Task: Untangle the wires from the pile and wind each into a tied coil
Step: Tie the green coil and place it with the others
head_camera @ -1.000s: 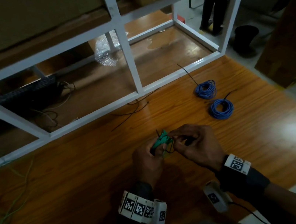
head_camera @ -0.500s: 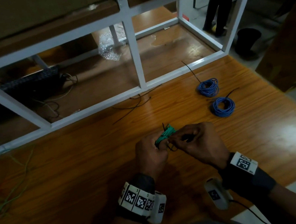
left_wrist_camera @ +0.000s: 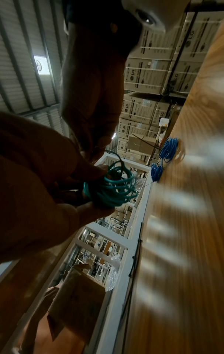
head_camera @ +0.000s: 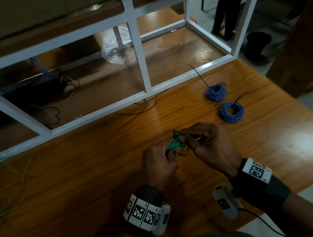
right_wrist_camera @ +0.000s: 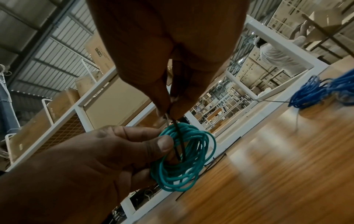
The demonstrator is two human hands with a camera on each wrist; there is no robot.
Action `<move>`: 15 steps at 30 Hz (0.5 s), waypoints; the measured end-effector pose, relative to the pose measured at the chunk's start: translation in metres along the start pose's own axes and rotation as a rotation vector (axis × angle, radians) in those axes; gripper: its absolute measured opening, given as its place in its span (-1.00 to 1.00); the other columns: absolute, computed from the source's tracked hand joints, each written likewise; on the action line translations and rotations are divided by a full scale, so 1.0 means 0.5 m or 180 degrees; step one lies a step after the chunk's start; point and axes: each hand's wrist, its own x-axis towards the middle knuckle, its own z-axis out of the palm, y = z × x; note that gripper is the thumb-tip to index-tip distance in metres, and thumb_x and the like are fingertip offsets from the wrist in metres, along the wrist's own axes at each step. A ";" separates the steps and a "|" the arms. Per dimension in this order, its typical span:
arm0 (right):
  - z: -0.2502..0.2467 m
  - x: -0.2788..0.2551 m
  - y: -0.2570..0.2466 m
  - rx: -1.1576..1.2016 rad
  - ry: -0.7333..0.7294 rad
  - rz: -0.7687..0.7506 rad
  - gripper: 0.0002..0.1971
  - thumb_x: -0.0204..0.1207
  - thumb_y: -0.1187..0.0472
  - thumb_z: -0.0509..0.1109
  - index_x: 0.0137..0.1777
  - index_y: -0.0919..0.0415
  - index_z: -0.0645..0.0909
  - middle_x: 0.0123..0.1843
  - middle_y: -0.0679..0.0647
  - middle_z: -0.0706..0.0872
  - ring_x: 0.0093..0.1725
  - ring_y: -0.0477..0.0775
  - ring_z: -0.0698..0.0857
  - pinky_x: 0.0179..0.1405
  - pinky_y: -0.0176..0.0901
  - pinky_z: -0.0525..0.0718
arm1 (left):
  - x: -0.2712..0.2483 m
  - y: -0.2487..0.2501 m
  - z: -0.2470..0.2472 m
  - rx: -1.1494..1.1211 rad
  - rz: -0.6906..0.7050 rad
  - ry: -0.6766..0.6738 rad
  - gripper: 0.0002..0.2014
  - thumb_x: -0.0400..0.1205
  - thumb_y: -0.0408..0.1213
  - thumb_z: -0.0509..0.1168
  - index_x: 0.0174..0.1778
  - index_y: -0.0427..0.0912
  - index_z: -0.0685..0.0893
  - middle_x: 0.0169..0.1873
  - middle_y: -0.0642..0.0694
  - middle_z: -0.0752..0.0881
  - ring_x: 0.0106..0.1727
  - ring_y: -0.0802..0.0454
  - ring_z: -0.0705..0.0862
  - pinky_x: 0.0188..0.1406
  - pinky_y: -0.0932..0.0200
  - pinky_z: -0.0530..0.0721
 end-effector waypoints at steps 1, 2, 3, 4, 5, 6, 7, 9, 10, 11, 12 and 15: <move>-0.002 0.001 -0.001 -0.0016 0.0022 -0.0023 -0.86 0.58 0.27 0.58 0.09 0.12 0.89 -0.06 -0.06 0.87 -0.19 -0.22 0.79 -0.29 -0.41 0.70 | 0.000 0.002 -0.001 -0.0027 -0.0004 0.0012 -0.62 0.51 -0.11 0.31 0.20 -0.12 0.81 0.10 -0.04 0.82 0.08 0.01 0.78 0.01 0.03 0.78; -0.003 0.002 -0.002 0.0001 0.0039 -0.0009 -0.87 0.59 0.26 0.58 0.09 0.13 0.89 -0.06 -0.06 0.87 -0.18 -0.23 0.79 -0.29 -0.46 0.67 | -0.001 0.003 -0.002 -0.0067 -0.0001 0.0027 -0.65 0.53 -0.15 0.34 0.19 -0.14 0.81 0.11 -0.06 0.82 0.08 -0.01 0.78 0.02 0.01 0.78; -0.003 0.003 -0.003 0.0033 0.0047 0.0031 -0.87 0.59 0.27 0.58 0.09 0.14 0.89 -0.06 -0.07 0.86 -0.17 -0.24 0.79 -0.29 -0.49 0.65 | -0.001 0.004 -0.003 -0.0089 -0.0006 0.0029 -0.68 0.55 -0.19 0.37 0.19 -0.16 0.80 0.11 -0.07 0.82 0.09 -0.02 0.78 0.02 0.00 0.78; -0.003 0.005 -0.004 0.0042 0.0046 0.0065 -0.87 0.59 0.27 0.57 0.09 0.13 0.89 -0.06 -0.10 0.85 -0.16 -0.25 0.78 -0.29 -0.51 0.63 | 0.000 0.003 -0.003 -0.0085 -0.0011 0.0014 -0.70 0.57 -0.24 0.40 0.20 -0.16 0.80 0.12 -0.07 0.81 0.10 -0.02 0.77 0.03 0.00 0.78; -0.002 0.005 -0.003 0.0011 0.0030 0.0079 -0.86 0.59 0.27 0.57 0.09 0.12 0.89 -0.06 -0.12 0.84 -0.16 -0.26 0.78 -0.30 -0.52 0.62 | 0.000 0.001 -0.003 -0.0054 -0.0010 -0.0006 -0.71 0.58 -0.27 0.41 0.22 -0.16 0.80 0.13 -0.07 0.81 0.11 -0.02 0.76 0.04 0.01 0.77; -0.001 0.006 -0.003 -0.0055 -0.0004 0.0068 -0.86 0.59 0.27 0.56 0.09 0.11 0.89 -0.07 -0.12 0.84 -0.17 -0.26 0.77 -0.31 -0.52 0.62 | 0.001 -0.001 -0.001 -0.0028 -0.0008 -0.0022 -0.70 0.58 -0.28 0.41 0.23 -0.15 0.79 0.14 -0.07 0.80 0.11 -0.01 0.76 0.05 0.01 0.77; -0.001 0.005 -0.001 -0.0143 -0.0058 0.0048 -0.85 0.58 0.27 0.56 0.09 0.10 0.89 -0.06 -0.11 0.84 -0.18 -0.24 0.77 -0.31 -0.51 0.62 | 0.001 0.000 -0.002 -0.0022 -0.0006 -0.0027 -0.70 0.58 -0.29 0.41 0.24 -0.14 0.79 0.15 -0.07 0.80 0.11 -0.02 0.76 0.03 0.01 0.78; -0.001 0.005 0.002 -0.0255 -0.0158 0.0029 -0.83 0.58 0.28 0.55 0.10 0.08 0.89 -0.04 -0.07 0.86 -0.18 -0.19 0.78 -0.31 -0.44 0.68 | 0.000 0.005 -0.002 -0.0046 0.0051 0.0002 -0.69 0.57 -0.34 0.42 0.24 -0.13 0.79 0.14 -0.09 0.80 0.09 -0.04 0.77 -0.03 0.02 0.79; -0.001 0.004 0.003 -0.0233 -0.0151 0.0041 -0.83 0.59 0.28 0.55 0.10 0.07 0.89 -0.04 -0.07 0.86 -0.18 -0.18 0.79 -0.31 -0.39 0.71 | 0.000 0.007 -0.002 -0.0037 0.0095 0.0011 -0.69 0.57 -0.35 0.42 0.24 -0.13 0.79 0.14 -0.10 0.80 0.07 -0.05 0.78 -0.04 0.03 0.79; -0.003 0.004 0.003 -0.0165 -0.0086 0.0060 -0.84 0.59 0.27 0.55 0.10 0.07 0.89 -0.05 -0.08 0.85 -0.18 -0.19 0.79 -0.31 -0.36 0.72 | 0.001 0.009 -0.003 -0.0010 0.0125 0.0004 -0.69 0.57 -0.36 0.43 0.24 -0.14 0.79 0.14 -0.12 0.80 0.07 -0.07 0.78 -0.04 0.04 0.79; -0.005 0.004 0.002 -0.0085 0.0017 0.0067 -0.85 0.59 0.26 0.56 0.10 0.09 0.89 -0.06 -0.08 0.85 -0.17 -0.21 0.80 -0.31 -0.36 0.72 | 0.001 0.011 -0.003 0.0009 0.0147 -0.0004 -0.69 0.57 -0.35 0.43 0.24 -0.15 0.79 0.13 -0.13 0.80 0.07 -0.07 0.78 -0.04 0.04 0.78; -0.011 0.008 -0.003 0.0049 0.0231 0.0001 -0.89 0.59 0.26 0.58 0.07 0.15 0.89 -0.07 -0.07 0.85 -0.17 -0.25 0.79 -0.32 -0.48 0.66 | 0.002 0.015 -0.006 0.0022 0.0213 0.0003 -0.71 0.58 -0.33 0.44 0.23 -0.15 0.79 0.10 -0.14 0.80 0.05 -0.08 0.77 -0.06 0.01 0.78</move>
